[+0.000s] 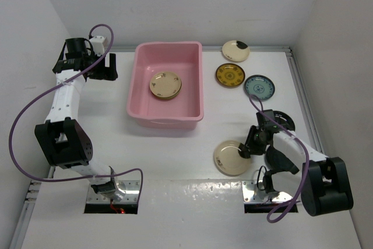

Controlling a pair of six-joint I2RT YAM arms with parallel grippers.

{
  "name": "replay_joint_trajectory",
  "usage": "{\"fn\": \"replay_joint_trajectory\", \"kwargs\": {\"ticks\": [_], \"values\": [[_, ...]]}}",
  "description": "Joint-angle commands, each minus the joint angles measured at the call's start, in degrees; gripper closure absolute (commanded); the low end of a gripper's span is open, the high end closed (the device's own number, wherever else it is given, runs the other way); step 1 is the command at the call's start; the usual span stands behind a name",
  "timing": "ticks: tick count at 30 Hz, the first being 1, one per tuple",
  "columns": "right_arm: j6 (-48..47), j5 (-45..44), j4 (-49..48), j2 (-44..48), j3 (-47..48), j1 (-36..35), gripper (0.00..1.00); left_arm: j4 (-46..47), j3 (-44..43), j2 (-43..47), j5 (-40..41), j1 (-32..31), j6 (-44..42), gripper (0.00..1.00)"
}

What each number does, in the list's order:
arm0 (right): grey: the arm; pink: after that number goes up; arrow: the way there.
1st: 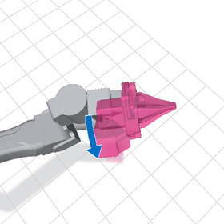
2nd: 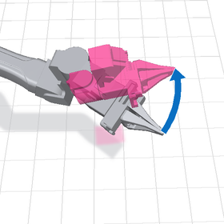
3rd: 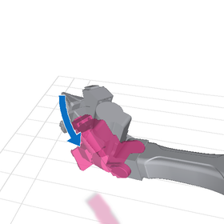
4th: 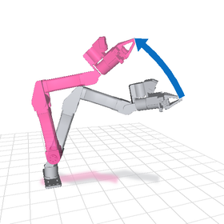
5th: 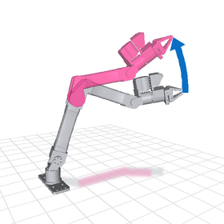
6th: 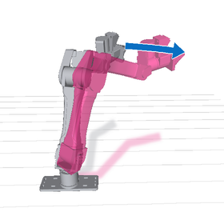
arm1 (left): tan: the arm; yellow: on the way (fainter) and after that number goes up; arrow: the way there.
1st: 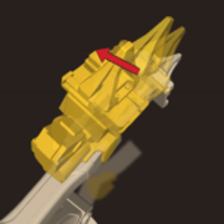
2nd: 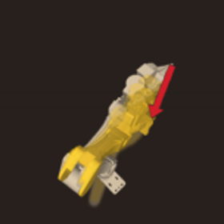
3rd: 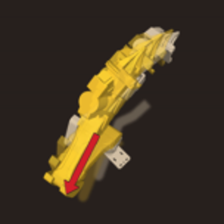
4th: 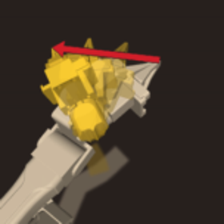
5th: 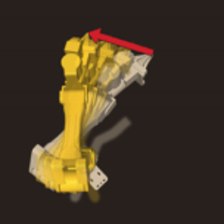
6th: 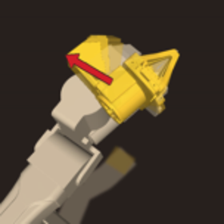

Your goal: Place the plates into the plastic bin on the countertop

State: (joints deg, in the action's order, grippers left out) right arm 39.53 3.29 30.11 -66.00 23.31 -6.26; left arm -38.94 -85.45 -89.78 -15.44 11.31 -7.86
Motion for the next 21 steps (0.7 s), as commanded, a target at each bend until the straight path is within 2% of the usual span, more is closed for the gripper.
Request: {"fn": "replay_joint_trajectory", "kwargs": {"ticks": [1, 3, 4, 6, 8, 13, 17, 21], "values": [[-1.29, 4.96, -7.69, -1.94, -3.08, -2.61, 0.71, 0.88, -1.47, 2.59, -0.55, -0.15, 0.65, 0.08], [-0.94, 5.67, -11.37, -2.47, -3.8, -3.32, 0.83, 0.88, -1.47, 3.11, -0.55, -0.15, 0.65, 0.08], [-0.6, 6.02, -12.26, -2.3, -4.84, -3.32, 0.94, 0.88, -1.47, 3.12, -0.55, -0.15, 0.65, 0.08], [-0.59, 6.03, -15.07, -2.12, -5.47, -3.14, 1.0, 0.88, -1.47, 3.12, -0.55, -0.15, 0.65, 0.08], [-1.64, 5.5, -15.08, -0.19, -4.94, -3.14, 1.0, 0.88, -1.47, 3.12, -0.55, -0.15, 0.65, 0.08], [0.45, -7.2, -7.62, 10.52, -0.38, -2.1, 1.0, 0.88, -1.47, 3.12, 0.59, -0.15, 0.12, 0.08], [3.44, -14.79, -9.89, 20.36, 7.59, -2.17, 1.0, 0.88, -1.47, 2.5, 1.12, -0.15, 0.12, 0.08], [3.28, -19.28, -14.72, 17.49, 16.66, -5.51, 1.0, 0.88, -2.09, 1.36, 2.25, -0.15, 0.74, 0.08]]}}
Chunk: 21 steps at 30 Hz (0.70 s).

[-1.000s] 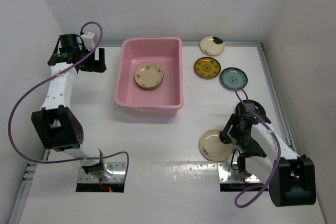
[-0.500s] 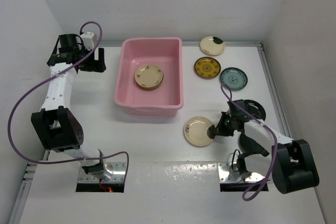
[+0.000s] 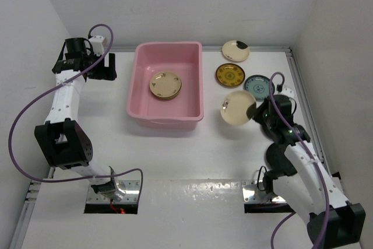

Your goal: Place the plates into the plastic bin on the countertop

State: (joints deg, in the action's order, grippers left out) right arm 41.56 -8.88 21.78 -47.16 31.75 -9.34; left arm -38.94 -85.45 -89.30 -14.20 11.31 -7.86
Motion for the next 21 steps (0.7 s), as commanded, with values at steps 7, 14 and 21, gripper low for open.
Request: {"fn": "replay_joint_trajectory", "kwargs": {"ticks": [7, 14, 21], "values": [[-1.57, -5.71, -19.31, -27.12, 32.02, -14.28, 1.0, 0.88, -2.62, -0.18, 2.15, 0.38, 0.74, 0.08], [-1.75, -3.42, -15.37, -60.81, 62.19, -21.59, 1.0, 0.88, -1.56, -0.7, 4.17, 2.13, 0.74, 0.08], [-1.31, -1.23, -13.52, -78.96, 81.26, -22.91, 1.0, 0.88, -1.03, -2.72, 4.18, 3.28, 0.74, 0.08]]}}
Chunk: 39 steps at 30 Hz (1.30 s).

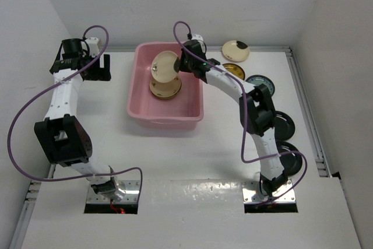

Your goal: Place the plates into the plastic bin on the countertop

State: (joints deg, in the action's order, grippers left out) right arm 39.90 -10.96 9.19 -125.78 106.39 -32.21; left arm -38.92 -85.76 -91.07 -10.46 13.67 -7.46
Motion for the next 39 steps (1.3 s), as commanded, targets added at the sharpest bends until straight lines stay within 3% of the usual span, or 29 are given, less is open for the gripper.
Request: {"fn": "replay_joint_trajectory", "kwargs": {"ticks": [1, 6, 8, 9, 10, 14, 20, 23, 28, 32, 39], "values": [[0.96, 0.68, -0.67, -2.7, 7.6, -0.14, 1.0, 0.86, -0.73, -0.95, 0.44, 0.92, 0.35, 0.08], [2.29, 3.3, -1.8, -4.56, 5.06, 0.39, 0.99, 0.86, -0.73, -2.1, 0.44, 1.45, 0.35, 0.08], [2.55, 8.89, -2.42, -5.44, 4.71, 0.82, 0.7, 0.86, -1.25, -2.71, 0.44, 1.97, -0.18, 0.08], [2.55, 8.94, -2.42, -5.53, 4.97, 0.83, 0.7, 0.86, -1.26, -2.71, 0.44, 1.97, -0.18, 0.08], [2.64, 12.42, -2.6, -5.62, 4.88, 0.83, 0.57, 0.86, -1.26, -2.71, 0.44, 1.97, -0.18, 0.08], [-0.68, 14.91, -2.07, -4.14, 5.5, 0.57, 0.43, 0.86, -1.26, -2.71, 0.44, 1.97, -0.18, 0.08], [-6.5, 15.35, -1.02, 1.75, 5.76, 0.82, 0.4, 0.86, -0.73, -2.71, 0.44, 1.97, -0.18, 0.08], [-6.06, 14.57, -2.33, 6.76, 3.92, 4.95, 0.35, 0.86, -0.73, -2.71, 0.44, 1.97, -0.18, 0.08], [8.32, 11.85, -4.7, 11.61, -4.41, 18.21, 0.41, 0.86, -0.2, -2.1, 1.49, 1.97, -0.71, 0.08], [13.62, 10.0, -8.39, 8.62, -9.53, 28.5, 0.43, 0.86, -0.2, -2.1, 2.02, 1.97, -1.24, 0.08], [17.81, 10.17, -8.4, -5.59, -1.02, 35.89, 0.42, -0.28, -0.2, -2.1, 3.69, 1.97, -1.85, 0.08]]}}
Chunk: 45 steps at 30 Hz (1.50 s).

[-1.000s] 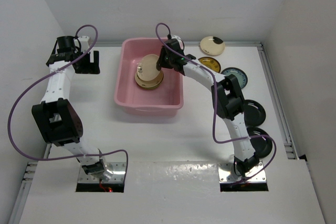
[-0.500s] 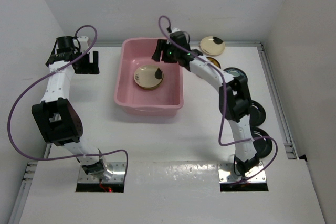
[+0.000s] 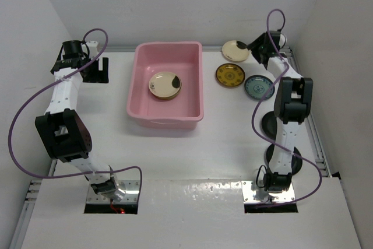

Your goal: Place the plates into the plastic bin on the countertop

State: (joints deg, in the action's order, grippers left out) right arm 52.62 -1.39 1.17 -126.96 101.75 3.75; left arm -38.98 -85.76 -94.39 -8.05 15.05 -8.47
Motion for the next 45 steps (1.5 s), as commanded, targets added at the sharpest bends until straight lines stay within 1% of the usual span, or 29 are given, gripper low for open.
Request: {"fn": "replay_joint_trajectory", "kwargs": {"ticks": [1, 5, 7, 11, 13, 17, 21, 24, 26, 28, 29, 30, 31, 35, 36, 37, 38, 39, 40, 41, 42, 43, 45], "values": [[5.99, 0.68, -2.64, -5.22, 3.89, 0.38, 0.42, -1.09, -0.81, 1.23, 1.9, 0.6, -1.37, 0.08], [8.55, -3.17, -3.1, -10.14, 6.08, 1.7, 0.44, -2.5, -1.34, 0.0, 4.09, 0.07, -1.9, 0.08], [9.16, -3.71, -2.14, -11.82, 7.23, 1.61, 0.44, -3.02, -1.34, -0.01, 4.1, 0.07, -1.9, 0.08], [11.18, -3.62, -4.85, -15.24, 6.79, 1.44, 0.44, -3.03, -2.4, -1.41, 5.68, 0.07, -1.29, 0.08], [13.03, -3.09, -5.12, -17.69, 8.1, 1.44, 0.45, -3.03, -2.93, -2.11, 5.68, 0.07, -1.29, 0.08], [15.31, -4.06, -1.79, -21.66, 12.66, 0.56, 0.47, -3.03, -4.59, -3.95, 6.9, 0.07, -1.29, 0.08], [17.78, -5.55, -1.7, -25.09, 14.52, -0.67, 0.51, -3.03, -6.44, -5.27, 8.23, 0.07, -1.29, 0.08], [19.89, -5.64, -1.52, -27.99, 17.51, -1.55, 0.58, -3.03, -6.97, -5.89, 8.76, 0.07, -1.29, 0.08], [21.82, -5.82, -1.35, -29.65, 19.35, -2.08, 0.69, -3.03, -7.58, -5.89, 8.76, 0.07, -1.81, 0.08], [23.48, -6.43, -1.61, -30.1, 19.01, -2.34, 0.79, -3.56, -7.58, -6.51, 8.76, 0.6, -1.81, 0.08], [24.62, -6.43, -1.87, -29.76, 18.05, -2.34, 0.92, -3.56, -8.11, -6.51, 8.76, 0.6, -1.81, 0.08], [25.59, -6.78, -2.48, -29.58, 16.47, -2.26, 1.0, -3.56, -8.11, -6.51, 8.76, 1.12, -1.81, 0.08], [26.12, -6.7, -3.01, -28.97, 15.5, -2.34, 1.0, -3.56, -8.11, -6.51, 8.76, 1.12, -1.81, 0.08], [24.38, -6.79, -10.04, -24.05, 9.27, -2.34, 1.0, -3.56, -8.11, -7.04, 8.23, 1.12, -1.81, 0.08], [24.28, -6.79, -10.83, -20.47, 7.86, -2.34, 1.0, -3.56, -8.11, -7.04, 8.23, 1.12, -1.81, 0.08], [23.85, -6.79, -13.97, -19.04, 7.06, -2.26, 1.0, -3.56, -8.11, -7.04, 7.71, 1.12, -1.81, 0.08], [23.41, -6.7, -14.96, -17.46, 4.97, -2.34, 1.0, -3.56, -8.11, -7.04, 7.01, 1.12, -1.81, 0.08], [23.06, -6.79, -16.19, -12.49, 2.86, -2.52, 1.0, -3.56, -8.11, -6.43, 7.0, 1.12, -1.81, 0.08], [22.53, -6.79, -19.42, -10.61, 0.57, -2.69, 1.0, -3.56, -8.11, -6.42, 6.3, 1.12, -1.81, 0.08], [22.35, -6.61, -20.67, -6.76, -0.84, -2.87, 1.0, -3.56, -8.11, -5.81, 5.43, 1.12, -1.81, 0.08], [21.74, -6.7, -22.94, -3.07, -4.68, -3.3, 1.0, -3.56, -8.11, -5.28, 5.42, 1.12, -1.81, 0.08], [21.56, -6.26, -25.32, -1.47, -5.94, -3.31, 1.0, -3.56, -8.11, -5.28, 4.37, 1.12, -1.81, 0.08], [18.86, -4.86, -27.53, 5.02, -9.53, -6.02, 1.0, -3.56, -7.41, -4.75, 3.75, 1.12, -1.12, 0.08]]}}
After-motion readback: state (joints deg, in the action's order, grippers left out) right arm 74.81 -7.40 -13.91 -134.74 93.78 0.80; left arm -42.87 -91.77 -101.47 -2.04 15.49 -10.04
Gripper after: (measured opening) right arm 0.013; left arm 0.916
